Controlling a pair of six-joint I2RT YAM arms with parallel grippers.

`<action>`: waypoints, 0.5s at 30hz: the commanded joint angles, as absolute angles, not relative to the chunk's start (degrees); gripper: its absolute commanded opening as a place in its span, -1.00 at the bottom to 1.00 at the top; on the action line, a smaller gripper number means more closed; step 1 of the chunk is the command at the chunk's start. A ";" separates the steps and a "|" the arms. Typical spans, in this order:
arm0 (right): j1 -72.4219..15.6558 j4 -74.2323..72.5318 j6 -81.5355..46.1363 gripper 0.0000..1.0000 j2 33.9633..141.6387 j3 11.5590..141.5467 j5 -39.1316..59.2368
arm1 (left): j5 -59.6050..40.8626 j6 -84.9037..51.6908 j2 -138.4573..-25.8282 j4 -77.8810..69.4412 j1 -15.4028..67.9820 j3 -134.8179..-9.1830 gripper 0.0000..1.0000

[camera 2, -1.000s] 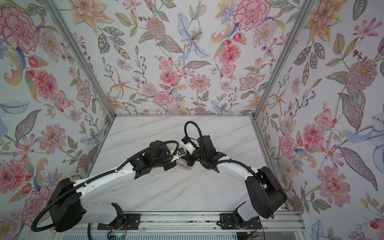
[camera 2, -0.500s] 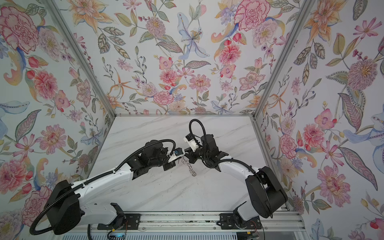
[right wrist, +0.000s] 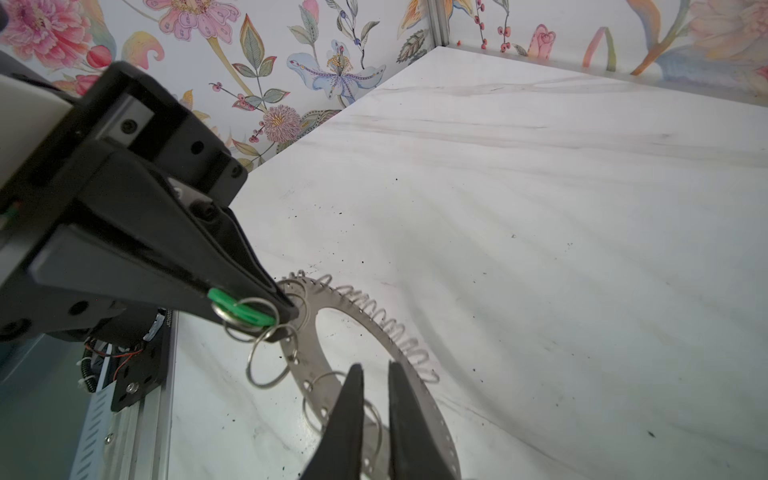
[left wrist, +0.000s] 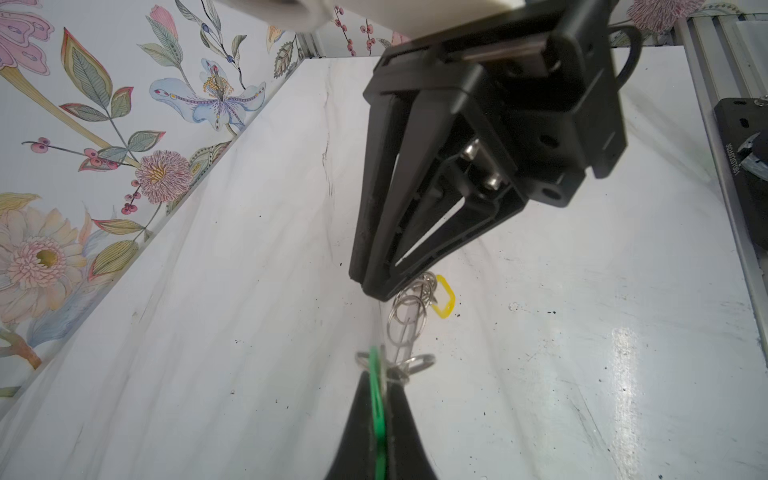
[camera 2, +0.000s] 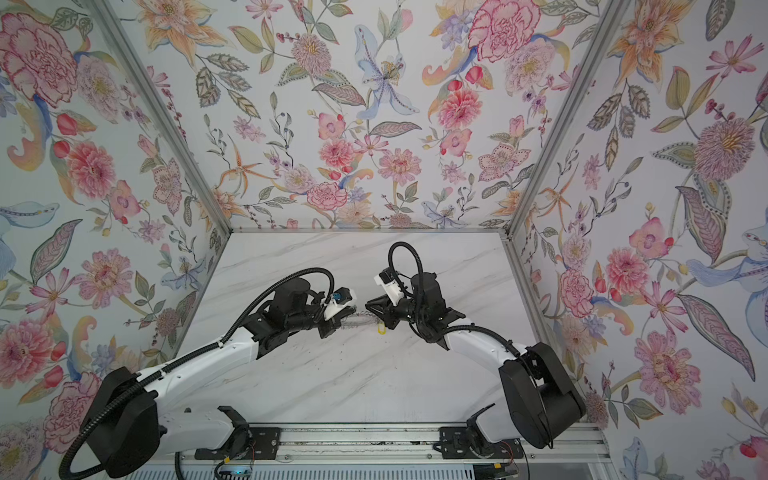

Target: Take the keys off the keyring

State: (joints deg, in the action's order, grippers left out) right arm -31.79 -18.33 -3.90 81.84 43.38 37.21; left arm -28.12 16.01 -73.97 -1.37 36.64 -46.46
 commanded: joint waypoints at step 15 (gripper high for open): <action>-35.81 -18.04 0.70 -0.51 72.63 38.94 31.10 | -30.54 15.39 -73.74 -2.40 36.21 -47.55 -1.00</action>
